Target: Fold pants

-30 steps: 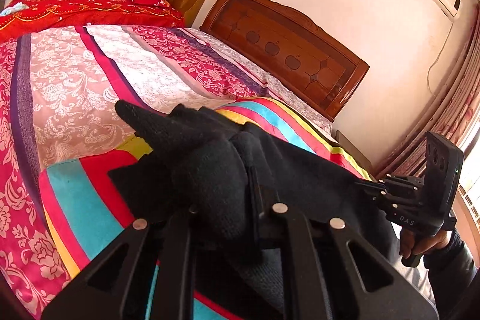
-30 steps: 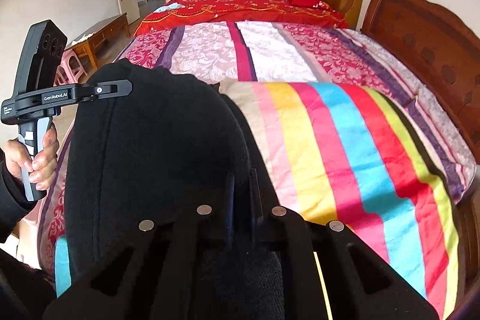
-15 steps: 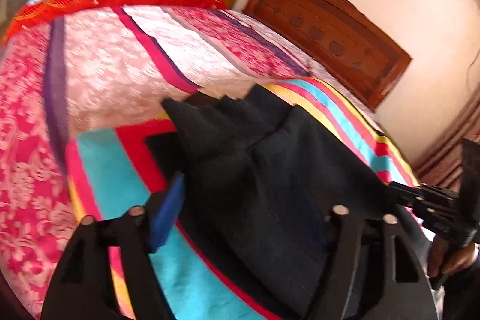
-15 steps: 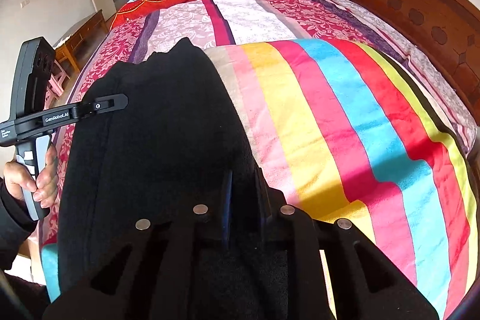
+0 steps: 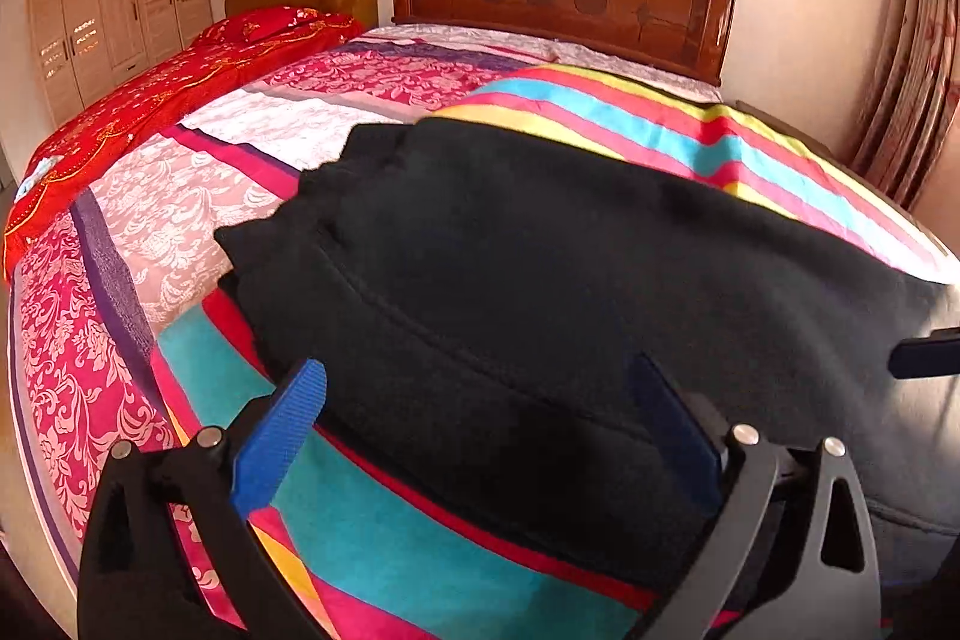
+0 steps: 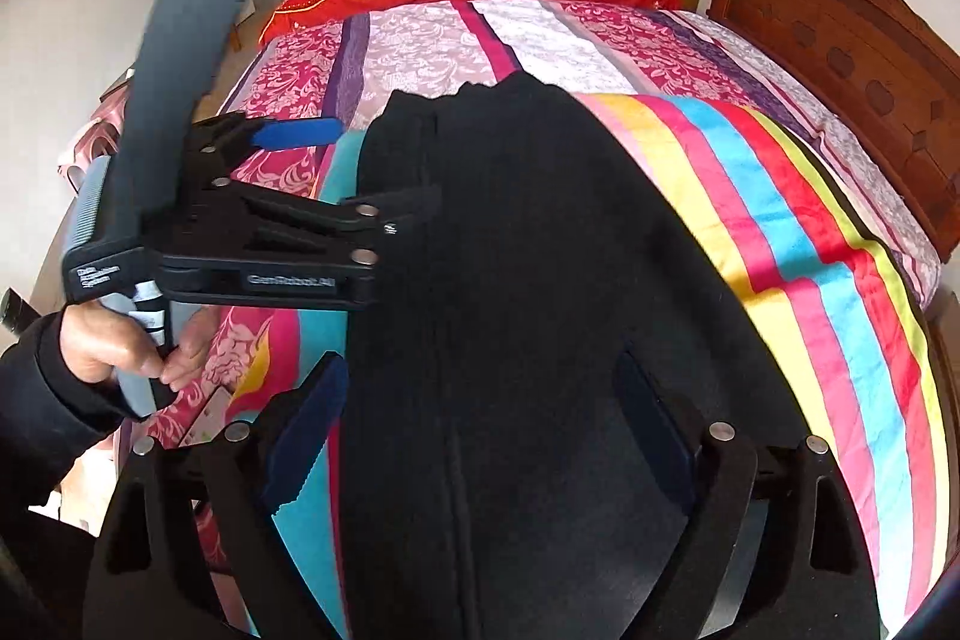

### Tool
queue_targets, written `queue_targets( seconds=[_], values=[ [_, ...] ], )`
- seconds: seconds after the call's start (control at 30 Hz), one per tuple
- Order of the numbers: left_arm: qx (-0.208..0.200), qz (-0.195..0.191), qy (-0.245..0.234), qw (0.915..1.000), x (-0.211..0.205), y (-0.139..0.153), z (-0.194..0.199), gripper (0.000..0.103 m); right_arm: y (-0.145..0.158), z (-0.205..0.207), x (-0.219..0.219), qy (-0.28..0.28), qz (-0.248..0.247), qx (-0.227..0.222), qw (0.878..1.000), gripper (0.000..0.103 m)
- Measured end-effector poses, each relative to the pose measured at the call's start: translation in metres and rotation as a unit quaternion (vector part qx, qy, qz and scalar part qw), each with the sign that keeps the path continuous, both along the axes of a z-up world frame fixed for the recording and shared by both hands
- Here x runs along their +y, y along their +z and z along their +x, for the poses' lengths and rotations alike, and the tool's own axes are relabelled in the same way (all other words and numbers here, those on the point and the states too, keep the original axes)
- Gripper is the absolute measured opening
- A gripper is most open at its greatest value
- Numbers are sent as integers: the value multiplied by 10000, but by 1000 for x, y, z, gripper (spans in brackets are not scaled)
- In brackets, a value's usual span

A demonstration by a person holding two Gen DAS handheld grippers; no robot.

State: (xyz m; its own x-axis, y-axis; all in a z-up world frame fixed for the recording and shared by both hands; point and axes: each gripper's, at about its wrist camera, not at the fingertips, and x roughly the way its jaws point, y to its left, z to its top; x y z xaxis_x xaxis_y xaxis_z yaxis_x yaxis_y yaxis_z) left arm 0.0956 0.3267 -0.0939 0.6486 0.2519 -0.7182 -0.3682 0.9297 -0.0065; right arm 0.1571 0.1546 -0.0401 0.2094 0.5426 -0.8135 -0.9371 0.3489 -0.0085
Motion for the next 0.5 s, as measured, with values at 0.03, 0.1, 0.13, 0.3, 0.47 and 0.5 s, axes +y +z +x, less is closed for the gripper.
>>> queue_targets(
  seconds=[0.03,0.1,0.13,0.3,0.47,0.5],
  values=[
    [66,41,-14,10000,-2,-5,1,101,-1,-5,-7,-53,9,60,10000,86],
    [187,168,-14,9997,-7,-12,3,101,-3,-15,-23,-196,17,131,9997,86],
    [225,213,-13,9995,-10,-14,3,101,-6,-18,-30,-311,-7,149,9994,86],
    [305,294,25,9991,-14,-15,2,101,-34,-24,-55,-700,-66,752,9947,86],
    [373,385,47,9986,-16,-12,2,101,-40,-41,-66,-911,143,719,9931,90],
    [380,376,47,9986,-16,-12,3,101,-40,-42,-69,-989,201,813,9916,90]
  ],
)
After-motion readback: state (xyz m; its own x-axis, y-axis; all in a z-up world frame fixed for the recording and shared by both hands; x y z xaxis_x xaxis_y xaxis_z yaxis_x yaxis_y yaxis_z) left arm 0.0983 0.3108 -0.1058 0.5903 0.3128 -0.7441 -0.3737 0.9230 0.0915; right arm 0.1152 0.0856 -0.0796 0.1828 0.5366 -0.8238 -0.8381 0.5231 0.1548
